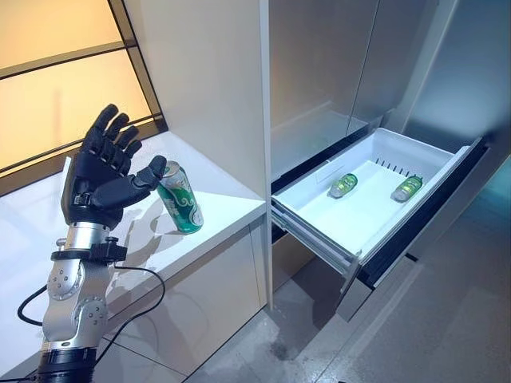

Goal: Put drinks into fridge and close the fridge

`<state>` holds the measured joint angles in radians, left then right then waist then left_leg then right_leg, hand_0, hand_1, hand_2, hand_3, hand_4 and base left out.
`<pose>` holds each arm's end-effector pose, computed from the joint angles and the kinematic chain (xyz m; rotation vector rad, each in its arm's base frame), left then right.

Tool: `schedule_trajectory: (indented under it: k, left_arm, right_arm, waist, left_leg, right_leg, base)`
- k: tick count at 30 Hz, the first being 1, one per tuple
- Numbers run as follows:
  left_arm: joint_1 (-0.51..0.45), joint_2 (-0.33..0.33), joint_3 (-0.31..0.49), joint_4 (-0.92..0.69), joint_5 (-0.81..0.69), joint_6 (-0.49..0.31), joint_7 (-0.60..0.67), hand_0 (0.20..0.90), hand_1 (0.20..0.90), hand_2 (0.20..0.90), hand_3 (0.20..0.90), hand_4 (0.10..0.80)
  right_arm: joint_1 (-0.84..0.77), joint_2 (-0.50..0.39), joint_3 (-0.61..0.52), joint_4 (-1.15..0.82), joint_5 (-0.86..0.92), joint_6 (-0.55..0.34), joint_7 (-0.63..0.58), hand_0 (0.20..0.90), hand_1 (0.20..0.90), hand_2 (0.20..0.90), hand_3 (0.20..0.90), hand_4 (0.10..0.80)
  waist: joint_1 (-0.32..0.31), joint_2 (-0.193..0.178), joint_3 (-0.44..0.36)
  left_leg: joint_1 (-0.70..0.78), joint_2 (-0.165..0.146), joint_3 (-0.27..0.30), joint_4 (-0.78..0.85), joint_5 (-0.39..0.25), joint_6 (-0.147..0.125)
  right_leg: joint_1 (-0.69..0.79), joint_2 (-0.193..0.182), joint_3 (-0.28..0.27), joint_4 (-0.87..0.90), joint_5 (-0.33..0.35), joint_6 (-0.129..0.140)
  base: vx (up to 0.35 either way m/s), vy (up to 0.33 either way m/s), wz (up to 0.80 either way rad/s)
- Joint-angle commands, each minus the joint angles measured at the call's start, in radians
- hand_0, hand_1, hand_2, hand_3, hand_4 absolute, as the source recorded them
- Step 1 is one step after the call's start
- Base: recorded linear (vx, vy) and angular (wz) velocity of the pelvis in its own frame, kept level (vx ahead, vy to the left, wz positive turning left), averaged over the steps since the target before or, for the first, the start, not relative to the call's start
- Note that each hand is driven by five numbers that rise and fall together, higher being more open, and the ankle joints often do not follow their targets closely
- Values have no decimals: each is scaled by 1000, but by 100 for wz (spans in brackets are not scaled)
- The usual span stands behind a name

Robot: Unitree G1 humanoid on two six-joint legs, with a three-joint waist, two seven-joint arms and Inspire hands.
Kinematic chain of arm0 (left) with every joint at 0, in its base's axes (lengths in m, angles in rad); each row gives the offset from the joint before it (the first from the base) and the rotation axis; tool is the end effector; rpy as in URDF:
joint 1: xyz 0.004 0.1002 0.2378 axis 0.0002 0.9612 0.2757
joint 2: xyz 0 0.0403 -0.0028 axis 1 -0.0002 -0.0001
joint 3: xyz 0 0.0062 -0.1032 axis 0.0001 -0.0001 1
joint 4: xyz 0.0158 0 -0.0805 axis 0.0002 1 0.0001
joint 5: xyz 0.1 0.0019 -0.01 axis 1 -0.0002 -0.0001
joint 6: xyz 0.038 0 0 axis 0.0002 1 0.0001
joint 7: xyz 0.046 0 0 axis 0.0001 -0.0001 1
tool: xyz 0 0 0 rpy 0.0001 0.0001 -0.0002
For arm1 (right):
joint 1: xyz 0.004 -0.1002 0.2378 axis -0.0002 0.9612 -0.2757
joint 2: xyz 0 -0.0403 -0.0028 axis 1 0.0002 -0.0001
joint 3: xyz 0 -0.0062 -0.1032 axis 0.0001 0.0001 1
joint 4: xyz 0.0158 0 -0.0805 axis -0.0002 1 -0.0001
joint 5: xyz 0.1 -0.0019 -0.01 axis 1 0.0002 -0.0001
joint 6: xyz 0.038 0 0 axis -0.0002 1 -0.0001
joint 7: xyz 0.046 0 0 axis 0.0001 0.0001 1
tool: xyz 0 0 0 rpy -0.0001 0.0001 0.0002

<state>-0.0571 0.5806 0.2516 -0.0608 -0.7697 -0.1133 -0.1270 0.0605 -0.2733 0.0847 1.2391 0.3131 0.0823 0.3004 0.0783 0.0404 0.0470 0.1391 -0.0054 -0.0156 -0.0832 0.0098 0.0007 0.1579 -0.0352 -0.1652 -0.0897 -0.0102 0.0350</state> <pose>0.2051 0.2867 0.1299 -0.1548 -0.3808 0.0236 0.0438 -0.2407 -0.1160 0.1966 1.3260 -0.0526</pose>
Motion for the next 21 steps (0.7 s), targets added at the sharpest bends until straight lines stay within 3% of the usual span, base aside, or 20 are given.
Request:
schedule_trajectory:
  k: [1,21]
  left_arm:
    - [-136,116,44,-13,18,-18,-56,900,900,900,900,800]
    - [-192,178,-24,74,32,97,-102,900,900,900,900,800]
  right_arm:
    - [-28,-20,4,14,-10,10,2,900,900,900,900,800]
    - [-46,-36,8,18,-19,37,3,900,900,900,900,800]
  waist:
    - [-12,-6,-17]
    - [-26,6,-17]
  left_leg:
    - [0,-42,-18,17,-67,4]
    - [9,-39,0,19,-66,2]
  right_leg:
    - [-28,29,16,83,-80,21]
    - [-19,31,22,80,-80,24]
  base:
    - [0,0,0]
    - [0,1,0]
